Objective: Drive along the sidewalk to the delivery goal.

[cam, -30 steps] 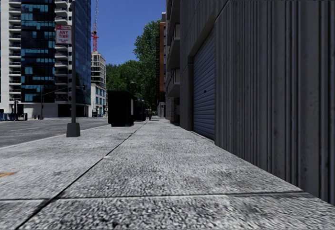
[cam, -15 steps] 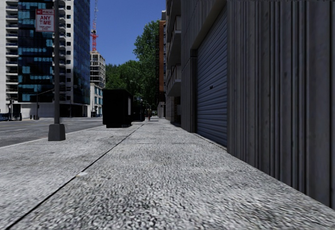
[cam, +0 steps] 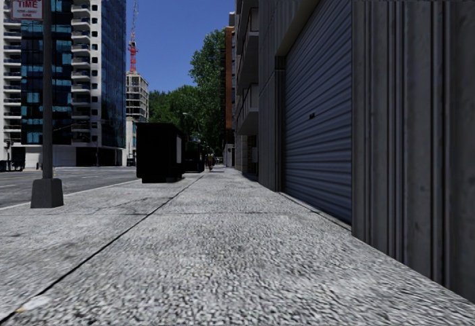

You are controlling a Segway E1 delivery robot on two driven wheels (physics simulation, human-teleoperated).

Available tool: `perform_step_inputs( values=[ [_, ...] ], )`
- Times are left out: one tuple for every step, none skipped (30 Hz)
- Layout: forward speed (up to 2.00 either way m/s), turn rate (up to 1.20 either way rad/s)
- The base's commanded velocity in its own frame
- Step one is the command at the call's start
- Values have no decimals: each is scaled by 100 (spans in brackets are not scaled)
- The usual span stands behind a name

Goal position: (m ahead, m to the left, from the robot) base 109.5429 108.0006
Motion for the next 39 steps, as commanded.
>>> perform_step_inputs(
  values=[
    [199,0],
    [199,0],
    [199,0],
    [199,0],
    [199,0],
    [199,0],
    [199,0],
    [199,0],
    [199,0],
    [199,0],
    [199,0],
    [199,0],
    [199,0],
    [199,0],
    [199,0],
    [199,0],
    [199,0],
    [199,0],
    [199,12],
    [199,12],
    [199,38],
    [199,39],
    [199,22],
    [199,22],
    [199,1],
    [199,0],
    [199,0],
    [199,0],
    [199,0],
    [199,0],
    [199,0],
    [199,0],
    [199,0],
    [199,0],
    [199,0],
    [199,0],
    [199,0],
    [199,0],
    [199,0]
  ],
)
